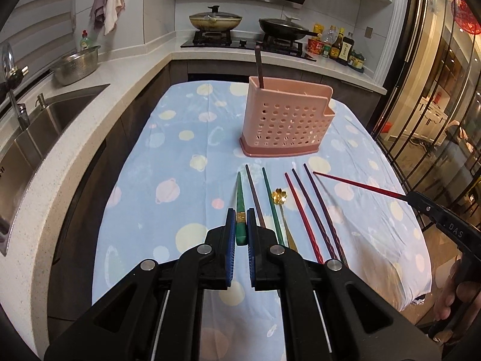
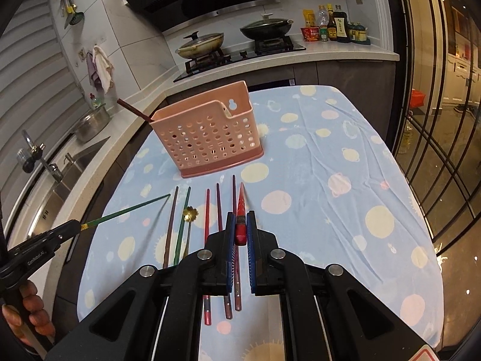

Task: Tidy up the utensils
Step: 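Lift both chopsticks and carry them above the pink holder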

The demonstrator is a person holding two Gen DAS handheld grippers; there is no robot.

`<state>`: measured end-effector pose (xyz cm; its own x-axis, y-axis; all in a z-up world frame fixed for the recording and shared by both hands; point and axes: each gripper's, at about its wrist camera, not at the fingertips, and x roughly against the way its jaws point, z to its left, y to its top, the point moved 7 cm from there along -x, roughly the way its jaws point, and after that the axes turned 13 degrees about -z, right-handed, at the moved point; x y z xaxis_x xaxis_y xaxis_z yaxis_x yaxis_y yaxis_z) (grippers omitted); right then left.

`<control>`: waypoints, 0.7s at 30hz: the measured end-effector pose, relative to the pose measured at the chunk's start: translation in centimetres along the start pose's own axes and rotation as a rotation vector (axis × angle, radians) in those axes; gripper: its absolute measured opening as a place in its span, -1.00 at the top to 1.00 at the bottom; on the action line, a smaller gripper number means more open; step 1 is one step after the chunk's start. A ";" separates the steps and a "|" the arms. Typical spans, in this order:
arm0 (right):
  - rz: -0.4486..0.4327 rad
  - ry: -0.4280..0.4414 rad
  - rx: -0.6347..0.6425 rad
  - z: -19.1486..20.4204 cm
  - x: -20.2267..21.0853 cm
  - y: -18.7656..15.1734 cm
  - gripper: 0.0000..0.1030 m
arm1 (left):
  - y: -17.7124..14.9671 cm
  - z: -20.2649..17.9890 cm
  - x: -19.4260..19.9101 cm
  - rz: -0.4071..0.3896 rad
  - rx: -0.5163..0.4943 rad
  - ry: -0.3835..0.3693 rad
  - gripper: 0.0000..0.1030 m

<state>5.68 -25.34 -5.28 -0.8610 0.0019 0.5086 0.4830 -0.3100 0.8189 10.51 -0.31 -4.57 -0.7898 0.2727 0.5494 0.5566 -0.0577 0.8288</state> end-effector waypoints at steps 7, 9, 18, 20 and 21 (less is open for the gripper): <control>-0.064 0.015 0.001 0.6 0.3 3.2 0.87 | 4.1 -0.4 0.2 -0.077 -0.008 -0.005 0.86; -0.080 0.018 0.008 0.8 0.4 3.9 0.87 | 5.0 -0.6 0.3 -0.096 -0.011 -0.008 0.87; -0.150 0.031 0.008 1.1 0.4 7.7 0.87 | 9.5 -1.9 0.0 -0.167 -0.037 -0.028 0.86; -0.165 0.038 0.003 1.1 0.5 8.7 0.87 | 10.7 -2.3 0.0 -0.183 -0.040 -0.039 0.87; -0.174 0.040 0.002 1.1 0.6 9.2 0.87 | 11.2 -2.5 0.1 -0.193 -0.042 -0.044 0.87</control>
<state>9.79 -27.15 2.82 -0.9372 0.0170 0.3483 0.3267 -0.3061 0.8942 16.02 -3.31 5.01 -0.8685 0.3241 0.3751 0.3835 -0.0403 0.9227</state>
